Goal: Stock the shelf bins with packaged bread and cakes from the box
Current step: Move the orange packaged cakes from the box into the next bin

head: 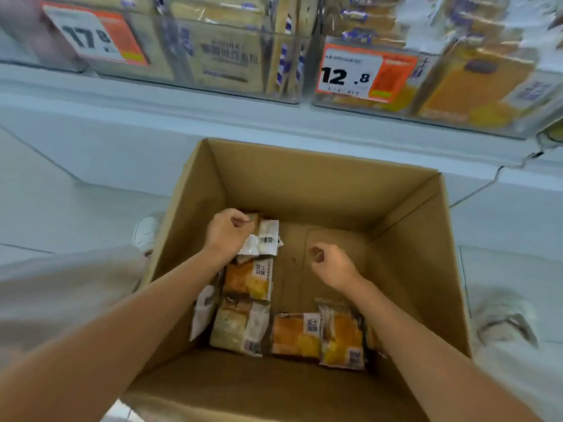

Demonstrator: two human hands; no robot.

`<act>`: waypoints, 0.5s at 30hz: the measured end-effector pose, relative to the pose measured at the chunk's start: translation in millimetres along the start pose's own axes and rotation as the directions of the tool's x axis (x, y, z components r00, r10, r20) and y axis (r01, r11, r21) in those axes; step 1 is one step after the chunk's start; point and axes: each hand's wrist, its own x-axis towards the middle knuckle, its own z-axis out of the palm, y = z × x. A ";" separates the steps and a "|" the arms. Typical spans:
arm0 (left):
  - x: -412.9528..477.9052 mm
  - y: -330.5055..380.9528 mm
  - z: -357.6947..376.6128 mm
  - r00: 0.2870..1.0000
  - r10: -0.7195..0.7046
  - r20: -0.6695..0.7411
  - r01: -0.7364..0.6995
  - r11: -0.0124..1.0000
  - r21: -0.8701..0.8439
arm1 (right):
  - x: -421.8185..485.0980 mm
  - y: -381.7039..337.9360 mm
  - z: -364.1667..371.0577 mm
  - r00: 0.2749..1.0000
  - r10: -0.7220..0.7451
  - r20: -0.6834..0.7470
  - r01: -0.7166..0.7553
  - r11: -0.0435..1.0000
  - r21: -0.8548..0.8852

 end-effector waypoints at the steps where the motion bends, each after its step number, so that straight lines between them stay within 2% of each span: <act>1: 1.5 -9.5 4.3 1.000 -0.025 -0.009 0.025 0.999 -0.037 | 10.0 4.7 12.6 0.998 0.052 0.024 -0.054 0.992 0.115; 4: 6.5 -28.3 14.0 0.997 -0.070 -0.025 0.067 0.993 -0.100 | 38.2 1.9 40.5 0.985 0.156 0.068 -0.170 0.904 0.391; 6: 8.8 -35.1 17.6 0.995 -0.096 -0.014 0.093 0.989 -0.113 | 54.6 -9.2 53.5 0.962 0.235 0.139 -0.272 0.801 0.532; 7: 9.1 -37.7 18.7 0.994 -0.113 0.000 0.112 0.987 -0.117 | 62.6 -14.9 59.6 0.946 0.267 0.186 -0.325 0.759 0.564; 9: 9.8 -44.6 21.0 0.989 -0.145 0.027 0.147 0.983 -0.109 | 77.3 -21.7 71.2 0.929 0.291 0.228 -0.370 0.746 0.553; 12: 8.3 -53.0 23.5 0.990 -0.138 0.040 0.140 0.989 -0.039 | 86.5 -26.9 75.0 0.948 0.274 0.163 -0.318 0.777 0.543; 15: 0.5 -46.8 32.1 0.990 0.026 0.136 -0.039 0.994 0.099 | 76.2 -39.3 44.4 0.990 0.143 0.007 -0.126 0.852 0.507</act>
